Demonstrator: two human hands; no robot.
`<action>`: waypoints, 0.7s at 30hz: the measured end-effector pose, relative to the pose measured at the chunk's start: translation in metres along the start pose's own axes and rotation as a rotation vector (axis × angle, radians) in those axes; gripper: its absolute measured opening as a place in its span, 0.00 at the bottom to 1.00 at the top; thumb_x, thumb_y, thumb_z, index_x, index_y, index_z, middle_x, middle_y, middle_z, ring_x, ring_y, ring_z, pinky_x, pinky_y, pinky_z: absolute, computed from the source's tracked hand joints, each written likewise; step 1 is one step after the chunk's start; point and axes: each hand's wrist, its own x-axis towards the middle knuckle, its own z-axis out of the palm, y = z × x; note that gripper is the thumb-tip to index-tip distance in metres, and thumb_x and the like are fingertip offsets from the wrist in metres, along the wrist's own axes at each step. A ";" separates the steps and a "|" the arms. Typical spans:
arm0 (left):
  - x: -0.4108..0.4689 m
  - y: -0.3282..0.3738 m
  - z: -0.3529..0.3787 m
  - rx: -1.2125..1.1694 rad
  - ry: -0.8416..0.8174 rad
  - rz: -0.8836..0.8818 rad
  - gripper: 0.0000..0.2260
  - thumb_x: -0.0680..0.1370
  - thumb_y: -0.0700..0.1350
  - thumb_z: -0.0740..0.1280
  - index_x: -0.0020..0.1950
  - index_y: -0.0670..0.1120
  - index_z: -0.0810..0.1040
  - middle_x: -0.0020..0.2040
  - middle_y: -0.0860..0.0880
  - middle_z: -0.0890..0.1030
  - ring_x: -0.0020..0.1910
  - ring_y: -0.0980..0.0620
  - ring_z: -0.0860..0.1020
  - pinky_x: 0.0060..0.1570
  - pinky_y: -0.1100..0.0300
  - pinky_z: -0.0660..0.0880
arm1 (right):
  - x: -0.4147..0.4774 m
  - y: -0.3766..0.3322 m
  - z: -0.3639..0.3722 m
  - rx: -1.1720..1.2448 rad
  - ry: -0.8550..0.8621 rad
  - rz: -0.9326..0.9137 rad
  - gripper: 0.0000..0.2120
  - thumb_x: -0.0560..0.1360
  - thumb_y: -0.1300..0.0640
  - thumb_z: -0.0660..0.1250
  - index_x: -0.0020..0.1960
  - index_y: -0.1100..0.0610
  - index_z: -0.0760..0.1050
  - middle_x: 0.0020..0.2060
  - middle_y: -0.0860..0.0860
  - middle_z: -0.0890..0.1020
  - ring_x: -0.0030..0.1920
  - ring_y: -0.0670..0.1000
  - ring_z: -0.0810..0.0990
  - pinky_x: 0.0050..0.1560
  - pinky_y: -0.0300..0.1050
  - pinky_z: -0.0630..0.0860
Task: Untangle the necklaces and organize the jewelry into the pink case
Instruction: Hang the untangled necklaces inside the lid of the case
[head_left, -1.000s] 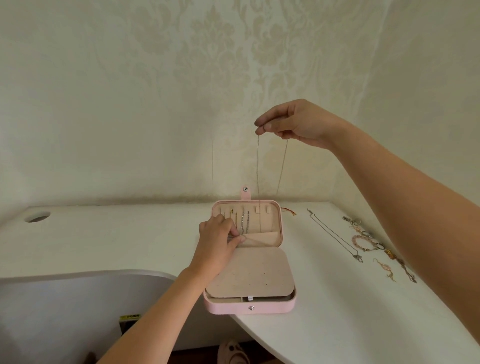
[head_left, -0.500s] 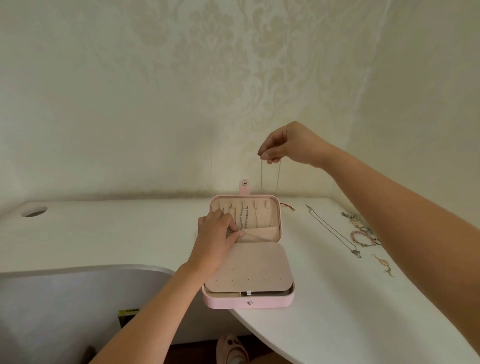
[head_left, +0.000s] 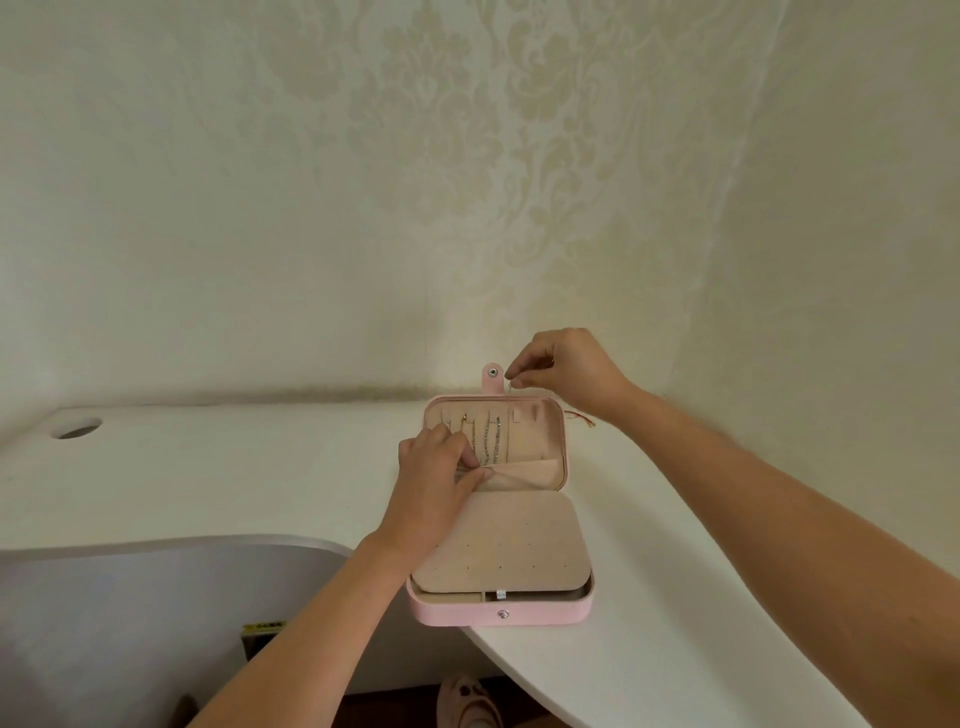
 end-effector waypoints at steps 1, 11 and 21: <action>0.000 0.000 0.000 -0.002 0.000 0.000 0.10 0.74 0.47 0.73 0.40 0.51 0.72 0.43 0.54 0.72 0.47 0.54 0.70 0.50 0.63 0.56 | -0.002 0.003 0.003 -0.036 0.020 -0.013 0.05 0.68 0.65 0.75 0.43 0.59 0.84 0.33 0.45 0.79 0.32 0.36 0.75 0.37 0.29 0.69; 0.000 -0.001 0.002 -0.012 0.029 0.009 0.10 0.72 0.45 0.74 0.39 0.50 0.73 0.41 0.55 0.71 0.44 0.54 0.70 0.50 0.62 0.57 | -0.016 0.016 0.020 -0.364 0.029 -0.207 0.04 0.73 0.63 0.69 0.46 0.59 0.83 0.41 0.53 0.81 0.39 0.51 0.77 0.42 0.46 0.73; -0.001 0.000 0.001 -0.023 0.040 0.021 0.11 0.73 0.45 0.74 0.39 0.51 0.71 0.40 0.56 0.70 0.44 0.55 0.69 0.50 0.62 0.57 | -0.015 0.027 0.033 -0.404 0.176 -0.282 0.02 0.68 0.64 0.70 0.39 0.59 0.81 0.35 0.52 0.80 0.35 0.54 0.79 0.35 0.40 0.70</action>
